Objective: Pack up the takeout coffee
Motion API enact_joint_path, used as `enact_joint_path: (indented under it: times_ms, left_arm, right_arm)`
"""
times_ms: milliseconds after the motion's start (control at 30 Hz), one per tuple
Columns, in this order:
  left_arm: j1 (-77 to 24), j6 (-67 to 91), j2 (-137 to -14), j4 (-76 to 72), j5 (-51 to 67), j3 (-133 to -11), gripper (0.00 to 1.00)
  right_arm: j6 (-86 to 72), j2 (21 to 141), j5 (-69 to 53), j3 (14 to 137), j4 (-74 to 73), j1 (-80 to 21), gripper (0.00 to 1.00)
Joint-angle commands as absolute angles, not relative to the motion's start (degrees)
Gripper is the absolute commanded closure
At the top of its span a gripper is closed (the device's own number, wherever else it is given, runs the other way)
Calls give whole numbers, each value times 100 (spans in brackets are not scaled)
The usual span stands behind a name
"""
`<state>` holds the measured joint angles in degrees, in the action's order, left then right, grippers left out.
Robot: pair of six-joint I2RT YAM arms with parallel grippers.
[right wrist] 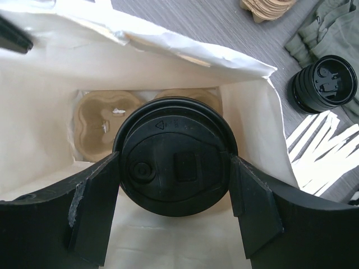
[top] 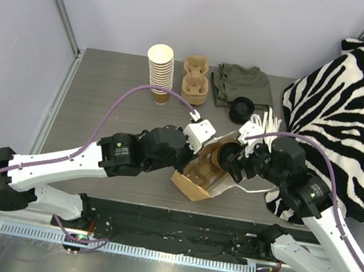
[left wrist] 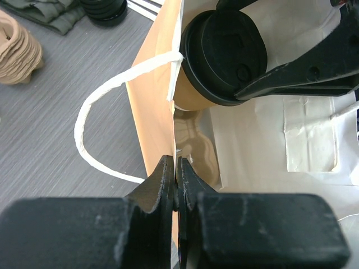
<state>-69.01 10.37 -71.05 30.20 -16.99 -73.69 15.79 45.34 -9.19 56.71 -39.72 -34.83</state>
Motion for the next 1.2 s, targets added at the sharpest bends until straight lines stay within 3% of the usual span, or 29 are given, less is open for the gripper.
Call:
enact_joint_path:
  times_ms: [0, 367, 767, 1167]
  left_arm:
    - [-6943, 1186, -6917, 2637, -1846, -7444, 100]
    - [-6943, 1766, -6996, 2874, -1952, -7488, 100]
    - [-6961, 2092, -7426, 2637, -2443, -7770, 100]
    - [-7383, 1117, -7383, 1188, -3146, -7243, 100]
  right_arm:
    - [1942, 4360, -993, 5678, -4139, -3507, 52]
    - [2338, 3841, -958, 5634, -4799, -3498, 52]
    - [1319, 4350, -853, 5660, -3895, -3507, 53]
    - [862, 4492, -1011, 5748, -3850, -3612, 53]
